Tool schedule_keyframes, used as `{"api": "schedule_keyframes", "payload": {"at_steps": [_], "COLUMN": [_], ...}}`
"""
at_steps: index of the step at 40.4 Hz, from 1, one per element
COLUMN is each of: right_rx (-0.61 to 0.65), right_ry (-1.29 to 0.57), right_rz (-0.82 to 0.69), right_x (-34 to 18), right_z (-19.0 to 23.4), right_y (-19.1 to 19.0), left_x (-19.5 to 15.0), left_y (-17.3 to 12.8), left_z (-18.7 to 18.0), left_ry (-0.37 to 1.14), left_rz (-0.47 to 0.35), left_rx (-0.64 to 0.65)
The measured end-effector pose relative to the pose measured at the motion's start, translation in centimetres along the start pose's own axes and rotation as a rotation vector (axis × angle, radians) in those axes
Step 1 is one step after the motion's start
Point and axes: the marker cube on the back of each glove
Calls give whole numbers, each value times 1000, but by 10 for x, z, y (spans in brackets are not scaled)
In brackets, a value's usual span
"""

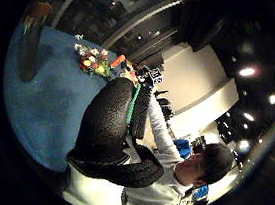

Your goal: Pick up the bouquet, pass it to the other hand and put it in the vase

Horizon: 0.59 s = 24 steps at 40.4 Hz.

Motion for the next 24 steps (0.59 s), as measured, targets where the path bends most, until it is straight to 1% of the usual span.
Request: {"api": "schedule_keyframes", "payload": {"at_steps": [4,8,12,18,24], "right_rx": [-81,-113,-154,-313,-405], "right_ry": [-9,-10,-9,-39,3], "right_rz": [-12,-10,-17,-46,-22], "right_x": [-2,1,3,5,10], "right_z": [25,52,74,113,131], "right_y": [12,11,16,32,45], "left_x": [-4,3,-1,0,-5], "left_y": [0,4,3,6,7], "left_z": [4,2,4,6,11], "left_ry": [-5,7,14,56,55], "left_rz": [0,-4,-6,-15,-22], "left_rx": [-11,-15,-18,-26,-33]}}
